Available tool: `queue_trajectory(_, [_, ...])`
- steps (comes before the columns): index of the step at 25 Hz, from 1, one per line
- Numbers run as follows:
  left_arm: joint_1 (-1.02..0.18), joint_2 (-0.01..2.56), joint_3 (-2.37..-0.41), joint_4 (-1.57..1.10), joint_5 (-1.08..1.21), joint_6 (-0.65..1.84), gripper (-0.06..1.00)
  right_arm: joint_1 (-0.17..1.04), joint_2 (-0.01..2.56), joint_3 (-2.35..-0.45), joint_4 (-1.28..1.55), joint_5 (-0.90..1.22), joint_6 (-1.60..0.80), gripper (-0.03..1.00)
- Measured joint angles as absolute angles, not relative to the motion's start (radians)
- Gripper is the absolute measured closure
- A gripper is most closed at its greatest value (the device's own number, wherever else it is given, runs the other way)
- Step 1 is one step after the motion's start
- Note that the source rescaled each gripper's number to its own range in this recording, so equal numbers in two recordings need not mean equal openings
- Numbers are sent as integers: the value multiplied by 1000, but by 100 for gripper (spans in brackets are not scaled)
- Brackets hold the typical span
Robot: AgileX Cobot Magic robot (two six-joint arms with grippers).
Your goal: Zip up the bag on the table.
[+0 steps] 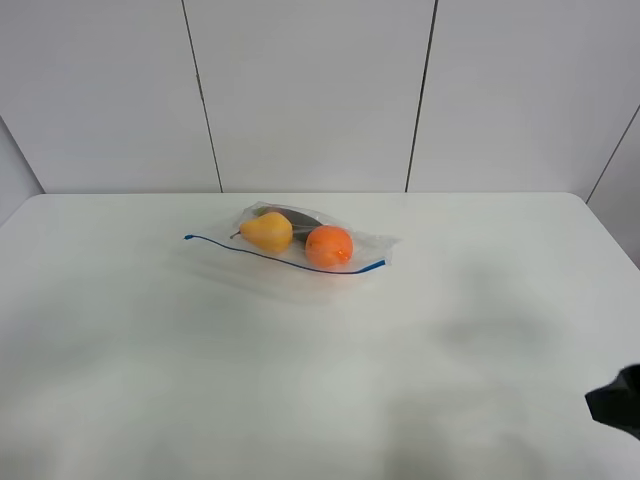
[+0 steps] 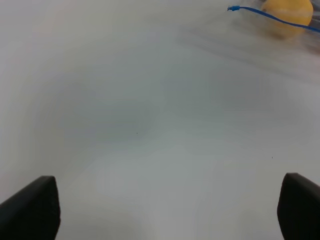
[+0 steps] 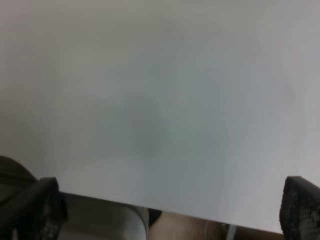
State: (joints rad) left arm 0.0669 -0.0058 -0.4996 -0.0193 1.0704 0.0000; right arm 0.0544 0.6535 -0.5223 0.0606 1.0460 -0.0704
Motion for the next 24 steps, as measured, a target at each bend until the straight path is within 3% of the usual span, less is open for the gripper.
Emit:
queue_trajectory(12, [67,-6,-500,-19,1070,0,-5,54,29,-495,61,1023,-70,-2])
queue_trajectory(24, [67,-6,-500,-19,1070,0,-5,54,-5,-491,57,1023,-66,-2])
